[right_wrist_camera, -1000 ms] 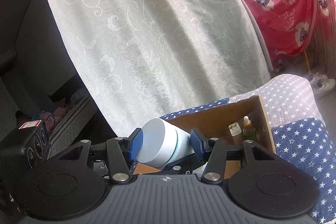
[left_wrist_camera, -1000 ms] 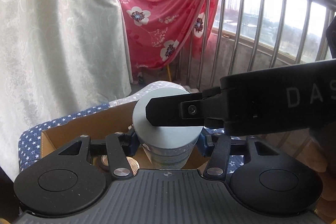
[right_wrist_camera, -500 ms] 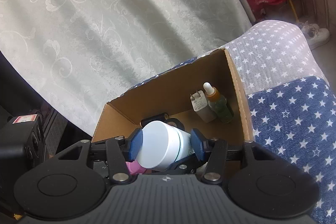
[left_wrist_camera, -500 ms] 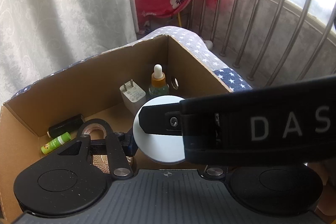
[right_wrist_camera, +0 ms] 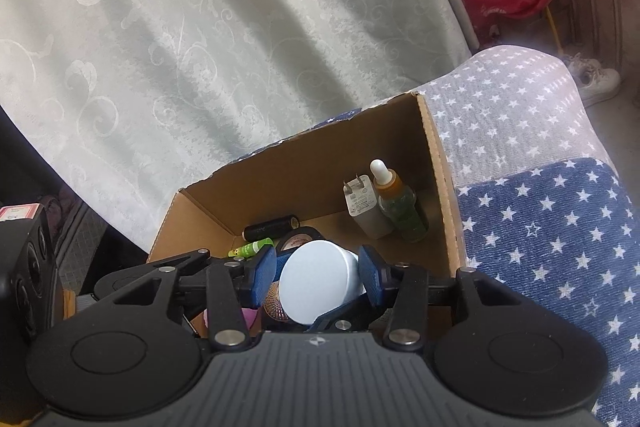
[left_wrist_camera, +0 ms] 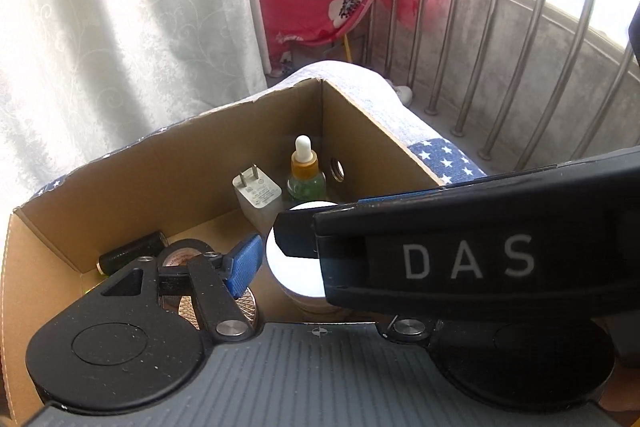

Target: Organize rigid objects

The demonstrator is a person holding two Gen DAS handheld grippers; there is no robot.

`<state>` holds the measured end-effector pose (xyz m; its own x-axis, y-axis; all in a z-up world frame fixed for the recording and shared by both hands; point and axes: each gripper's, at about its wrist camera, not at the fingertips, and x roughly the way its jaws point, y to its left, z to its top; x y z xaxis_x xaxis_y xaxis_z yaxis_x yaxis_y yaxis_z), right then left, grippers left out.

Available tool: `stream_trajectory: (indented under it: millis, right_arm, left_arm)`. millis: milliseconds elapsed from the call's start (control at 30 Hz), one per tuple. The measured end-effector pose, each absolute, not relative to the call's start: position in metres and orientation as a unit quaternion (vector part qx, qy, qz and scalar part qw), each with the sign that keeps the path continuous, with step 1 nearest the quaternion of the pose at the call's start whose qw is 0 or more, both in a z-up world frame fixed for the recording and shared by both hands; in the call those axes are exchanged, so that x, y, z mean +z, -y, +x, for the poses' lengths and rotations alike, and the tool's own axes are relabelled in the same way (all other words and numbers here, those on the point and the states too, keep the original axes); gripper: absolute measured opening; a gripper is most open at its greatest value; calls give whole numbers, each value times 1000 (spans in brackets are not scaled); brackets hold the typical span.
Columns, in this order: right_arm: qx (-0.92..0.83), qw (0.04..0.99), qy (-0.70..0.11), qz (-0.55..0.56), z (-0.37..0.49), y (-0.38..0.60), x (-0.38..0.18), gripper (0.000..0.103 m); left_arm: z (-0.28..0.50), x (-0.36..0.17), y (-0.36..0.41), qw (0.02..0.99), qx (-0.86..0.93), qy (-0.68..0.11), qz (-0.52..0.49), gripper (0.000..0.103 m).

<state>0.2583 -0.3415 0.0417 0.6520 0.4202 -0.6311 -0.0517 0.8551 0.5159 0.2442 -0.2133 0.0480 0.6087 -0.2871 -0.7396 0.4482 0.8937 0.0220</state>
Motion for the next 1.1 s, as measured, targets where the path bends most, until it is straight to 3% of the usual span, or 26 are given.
stream_trajectory:
  millis: [33, 167, 333, 1100]
  right_arm:
    - [134, 879, -393, 233, 257, 342, 42, 49]
    - [136, 881, -384, 240, 253, 347, 43, 49]
    - [140, 884, -366, 255, 244, 352, 50, 49]
    - [135, 898, -323, 267, 177, 347, 85, 52]
  left_arm:
    - [242, 49, 213, 893, -205, -386, 105, 72]
    - [232, 54, 214, 900, -201, -370, 116, 74]
    - [217, 62, 213, 908, -198, -347, 124, 92]
    - [146, 101, 176, 932, -199, -285, 104, 100]
